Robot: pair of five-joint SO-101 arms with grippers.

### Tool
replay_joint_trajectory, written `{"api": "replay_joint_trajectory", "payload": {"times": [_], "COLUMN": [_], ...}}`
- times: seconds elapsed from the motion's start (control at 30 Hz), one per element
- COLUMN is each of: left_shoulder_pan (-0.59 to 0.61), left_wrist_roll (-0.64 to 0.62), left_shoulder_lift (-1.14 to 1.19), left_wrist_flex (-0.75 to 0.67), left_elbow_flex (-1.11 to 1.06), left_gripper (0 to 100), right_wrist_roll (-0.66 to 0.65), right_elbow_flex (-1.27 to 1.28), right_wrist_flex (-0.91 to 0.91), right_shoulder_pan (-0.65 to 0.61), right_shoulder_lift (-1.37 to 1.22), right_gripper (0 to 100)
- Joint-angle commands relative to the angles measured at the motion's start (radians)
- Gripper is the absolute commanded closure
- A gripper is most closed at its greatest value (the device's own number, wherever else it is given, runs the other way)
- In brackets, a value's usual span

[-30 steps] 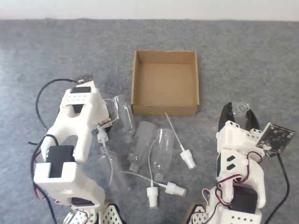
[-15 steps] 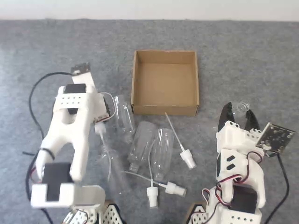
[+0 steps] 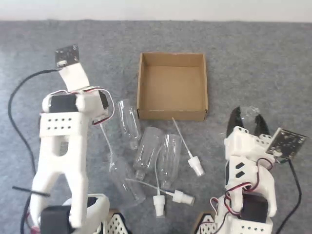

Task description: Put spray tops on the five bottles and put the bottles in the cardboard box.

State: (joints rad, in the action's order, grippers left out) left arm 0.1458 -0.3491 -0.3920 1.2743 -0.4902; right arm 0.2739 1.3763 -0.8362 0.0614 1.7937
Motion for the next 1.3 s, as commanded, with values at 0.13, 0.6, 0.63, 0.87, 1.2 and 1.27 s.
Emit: {"api": "replay_joint_trajectory", "payload": {"times": [0.13, 0.6, 0.63, 0.87, 1.2, 1.27], "left_shoulder_pan": [-0.006, -0.043, -0.057, -0.166, -0.181, -0.204], "left_wrist_roll": [0.005, 0.003, 0.003, 0.003, -0.133, -0.147], "left_shoulder_lift": [-0.210, -0.410, -0.431, -0.572, -0.615, -0.615], "left_wrist_flex": [0.000, -0.120, -0.121, -0.186, -0.319, -0.347], "left_elbow_flex": [0.133, 0.128, 0.128, 0.128, 0.128, 0.128], "left_gripper": [99, 99, 99, 99, 99, 99], "right_wrist_roll": [0.005, 0.003, 0.003, -0.060, -0.422, -0.430], "right_elbow_flex": [-0.002, 0.008, 0.008, 0.009, 0.011, 0.025], "right_wrist_flex": [0.024, 0.028, 0.035, 0.134, 0.159, 0.151], "right_shoulder_pan": [-0.058, -0.278, -0.292, -0.372, -0.631, -0.647], "right_shoulder_lift": [0.022, 0.022, 0.022, 0.022, 0.013, 0.018], "right_gripper": [99.0, 99.0, 99.0, 99.1, 99.1, 99.1]}}
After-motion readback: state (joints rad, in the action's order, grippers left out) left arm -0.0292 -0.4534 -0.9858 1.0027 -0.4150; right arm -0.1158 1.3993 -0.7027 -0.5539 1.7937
